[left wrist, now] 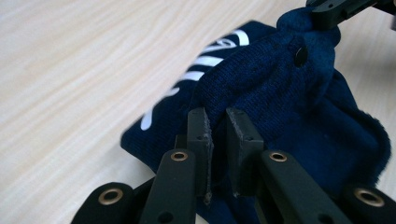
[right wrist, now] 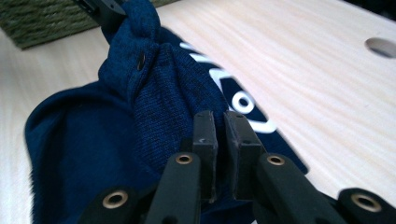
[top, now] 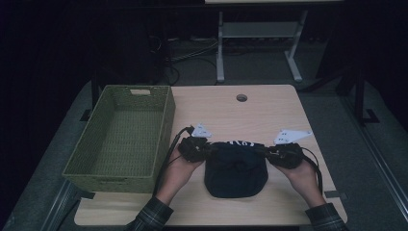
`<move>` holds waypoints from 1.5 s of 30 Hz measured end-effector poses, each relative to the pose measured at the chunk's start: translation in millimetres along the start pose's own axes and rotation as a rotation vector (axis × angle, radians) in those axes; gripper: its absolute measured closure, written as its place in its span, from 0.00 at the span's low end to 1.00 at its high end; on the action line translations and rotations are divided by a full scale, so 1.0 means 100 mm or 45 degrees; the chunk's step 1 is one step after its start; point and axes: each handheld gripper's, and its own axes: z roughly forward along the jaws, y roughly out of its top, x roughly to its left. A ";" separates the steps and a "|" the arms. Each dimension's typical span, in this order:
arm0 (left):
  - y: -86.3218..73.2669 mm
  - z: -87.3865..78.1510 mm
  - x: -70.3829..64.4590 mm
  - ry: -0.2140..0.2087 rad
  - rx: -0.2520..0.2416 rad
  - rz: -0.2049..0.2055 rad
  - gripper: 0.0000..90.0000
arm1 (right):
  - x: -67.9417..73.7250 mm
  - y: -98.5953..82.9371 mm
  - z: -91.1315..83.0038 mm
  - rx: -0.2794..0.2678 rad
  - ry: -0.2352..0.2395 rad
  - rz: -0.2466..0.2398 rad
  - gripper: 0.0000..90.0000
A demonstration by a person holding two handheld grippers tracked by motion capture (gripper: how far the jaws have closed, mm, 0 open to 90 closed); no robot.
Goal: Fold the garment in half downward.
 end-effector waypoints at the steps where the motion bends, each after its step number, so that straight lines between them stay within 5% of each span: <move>1: -0.02 0.00 -0.01 -0.006 0.008 0.001 0.89 | 0.02 -0.02 0.00 0.009 0.007 0.004 0.92; 18: -0.36 -0.08 -0.25 -0.125 0.043 -0.014 0.84 | 0.32 -0.29 -0.10 0.072 0.112 0.018 0.79; 30: -0.30 -0.47 -0.29 -0.113 -0.065 -0.011 0.82 | 0.41 -0.21 -0.44 -0.021 0.115 0.019 0.72; 35: -0.25 -0.51 -0.21 -0.098 -0.096 -0.036 0.89 | 0.34 -0.16 -0.51 -0.052 0.108 0.037 0.77; 45: 0.03 -0.34 0.00 -0.036 -0.098 -0.063 1.00 | 0.08 -0.10 -0.25 -0.035 0.077 0.058 1.00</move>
